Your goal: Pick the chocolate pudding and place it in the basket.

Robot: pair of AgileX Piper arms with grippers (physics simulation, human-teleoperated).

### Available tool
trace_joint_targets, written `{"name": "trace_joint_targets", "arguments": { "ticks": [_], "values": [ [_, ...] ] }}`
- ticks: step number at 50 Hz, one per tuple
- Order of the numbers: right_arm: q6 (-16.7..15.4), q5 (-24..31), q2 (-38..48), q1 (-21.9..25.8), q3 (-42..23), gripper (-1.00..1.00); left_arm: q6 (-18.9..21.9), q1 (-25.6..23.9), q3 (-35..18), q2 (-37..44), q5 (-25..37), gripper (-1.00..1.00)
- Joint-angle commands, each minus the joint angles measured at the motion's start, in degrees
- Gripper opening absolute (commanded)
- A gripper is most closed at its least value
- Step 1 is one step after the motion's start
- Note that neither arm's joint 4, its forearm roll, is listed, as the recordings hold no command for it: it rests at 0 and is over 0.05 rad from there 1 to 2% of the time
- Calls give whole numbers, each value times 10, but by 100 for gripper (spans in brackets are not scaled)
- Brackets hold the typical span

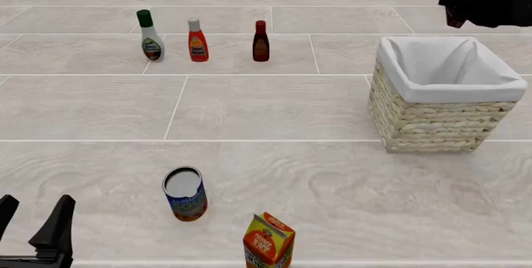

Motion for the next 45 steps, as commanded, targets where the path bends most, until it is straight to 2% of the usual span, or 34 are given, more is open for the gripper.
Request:
{"name": "trace_joint_targets", "arguments": {
  "ticks": [1,45],
  "values": [
    [-2,1,4,-18,-1,-100,0,0,0,0,0,100],
    [12,-6,68,-26,-4,-100,0,0,0,0,0,100]
  ]
}}
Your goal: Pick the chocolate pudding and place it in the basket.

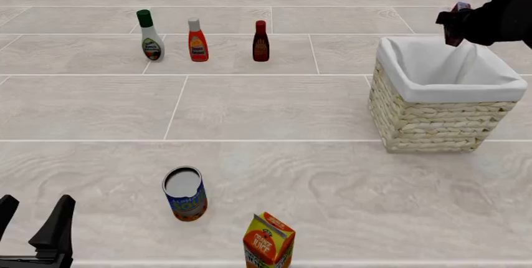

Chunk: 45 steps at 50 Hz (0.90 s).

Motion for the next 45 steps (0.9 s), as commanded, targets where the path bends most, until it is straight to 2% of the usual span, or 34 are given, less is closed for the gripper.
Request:
{"name": "trace_joint_targets", "arguments": {
  "ticks": [1,34,45],
  "values": [
    [10,-3,15,-4,-1,-100,0,0,0,0,0,100],
    [4,-11,29,-18,22,-100,0,0,0,0,0,100],
    [-9,-15,33,-22,31,-100,0,0,0,0,0,100]
  ]
}}
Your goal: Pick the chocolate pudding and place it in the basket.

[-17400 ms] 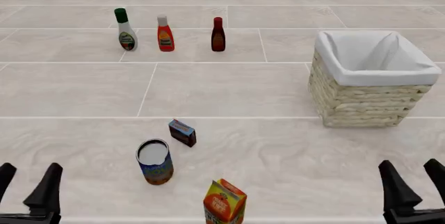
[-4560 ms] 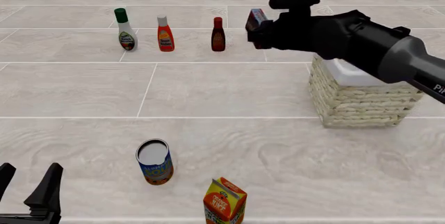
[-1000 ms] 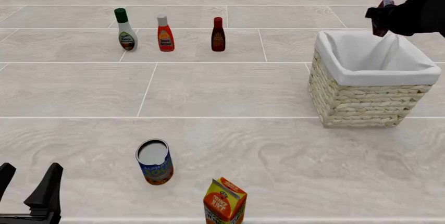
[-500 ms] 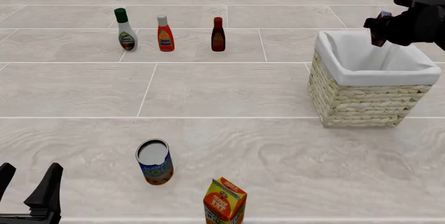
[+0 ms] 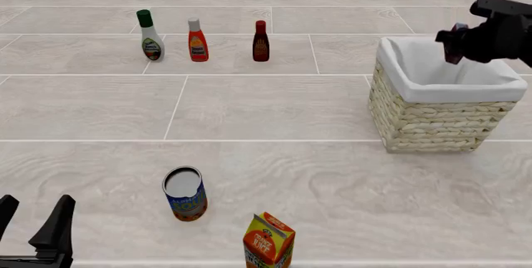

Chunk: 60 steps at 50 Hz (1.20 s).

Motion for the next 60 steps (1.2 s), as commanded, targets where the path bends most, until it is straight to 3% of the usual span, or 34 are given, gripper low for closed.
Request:
{"name": "trace_joint_targets", "arguments": {
  "ticks": [1,32,33,60],
  "values": [
    [-3,-3,3,-3,8,-100,0,0,0,0,0,100],
    [0,4,21,3,1,-100,0,0,0,0,0,100],
    [0,4,20,2,1,100,0,0,0,0,0,100],
    [12,4,20,2,0,100,0,0,0,0,0,100]
  ]
}}
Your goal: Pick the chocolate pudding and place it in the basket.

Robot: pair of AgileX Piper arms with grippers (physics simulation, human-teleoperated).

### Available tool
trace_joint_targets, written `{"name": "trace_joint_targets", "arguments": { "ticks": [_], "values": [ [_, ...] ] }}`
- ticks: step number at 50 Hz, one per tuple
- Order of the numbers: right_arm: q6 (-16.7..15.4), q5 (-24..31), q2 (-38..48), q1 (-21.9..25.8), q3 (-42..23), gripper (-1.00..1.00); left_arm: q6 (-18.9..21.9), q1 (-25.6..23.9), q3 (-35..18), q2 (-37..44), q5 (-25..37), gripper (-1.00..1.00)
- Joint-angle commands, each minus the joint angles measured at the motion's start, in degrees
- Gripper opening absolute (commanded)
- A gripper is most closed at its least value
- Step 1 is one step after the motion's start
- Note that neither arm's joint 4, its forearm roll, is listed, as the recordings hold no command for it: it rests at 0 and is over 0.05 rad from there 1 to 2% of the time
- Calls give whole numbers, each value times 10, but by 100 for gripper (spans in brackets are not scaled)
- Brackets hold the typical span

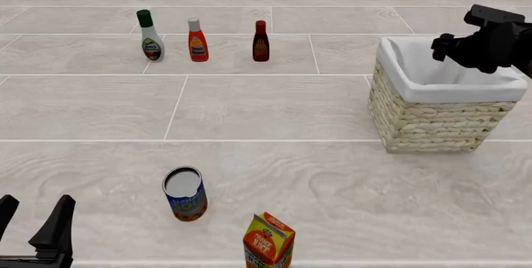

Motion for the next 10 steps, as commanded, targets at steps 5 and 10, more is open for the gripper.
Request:
{"name": "trace_joint_targets", "arguments": {
  "ticks": [5,10],
  "values": [
    [3,2,-2,3,-2,100,0,0,0,0,0,100],
    [5,5,-4,6,-7,100,0,0,0,0,0,100]
  ]
}}
